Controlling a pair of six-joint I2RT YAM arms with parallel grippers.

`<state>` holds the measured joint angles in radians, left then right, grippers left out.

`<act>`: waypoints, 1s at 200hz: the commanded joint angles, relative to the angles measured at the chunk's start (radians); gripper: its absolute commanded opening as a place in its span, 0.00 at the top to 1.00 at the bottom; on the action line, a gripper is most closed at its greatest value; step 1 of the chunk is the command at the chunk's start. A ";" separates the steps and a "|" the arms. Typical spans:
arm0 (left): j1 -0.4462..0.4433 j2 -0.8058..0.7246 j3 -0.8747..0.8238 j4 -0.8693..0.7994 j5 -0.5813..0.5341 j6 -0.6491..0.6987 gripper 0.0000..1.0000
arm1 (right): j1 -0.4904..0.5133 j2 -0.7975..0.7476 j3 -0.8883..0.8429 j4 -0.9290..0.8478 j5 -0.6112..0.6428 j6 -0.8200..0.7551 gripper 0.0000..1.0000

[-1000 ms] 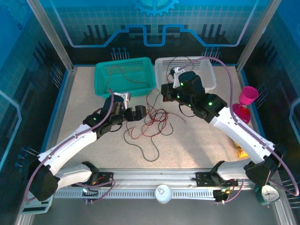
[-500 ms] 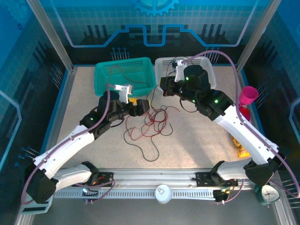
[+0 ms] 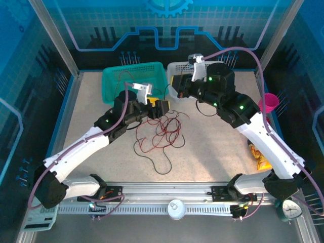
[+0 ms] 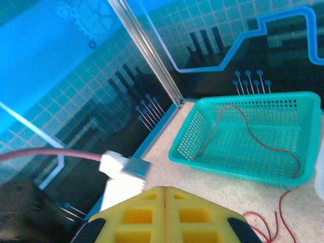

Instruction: Untangle the cables

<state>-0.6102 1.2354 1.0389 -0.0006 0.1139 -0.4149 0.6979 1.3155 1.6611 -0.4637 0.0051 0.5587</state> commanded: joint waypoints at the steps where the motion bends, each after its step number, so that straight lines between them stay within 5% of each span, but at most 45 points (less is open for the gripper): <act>1: -0.013 0.021 0.020 0.053 0.012 0.014 0.30 | 0.002 -0.002 0.059 0.008 -0.039 0.013 1.00; 50: -0.037 0.089 0.010 0.117 0.016 -0.013 0.44 | 0.002 -0.002 0.132 0.017 -0.071 0.025 1.00; 112: -0.049 0.113 0.032 0.108 0.014 -0.014 1.00 | -0.014 -0.040 0.135 -0.001 -0.004 -0.020 1.00; 200: -0.049 -0.027 0.127 0.058 -0.012 0.043 1.00 | -0.167 -0.089 -0.165 0.029 -0.041 0.044 1.00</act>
<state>-0.6529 1.2697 1.1027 0.0574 0.1104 -0.4107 0.5537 1.2102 1.5879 -0.4431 -0.0090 0.5709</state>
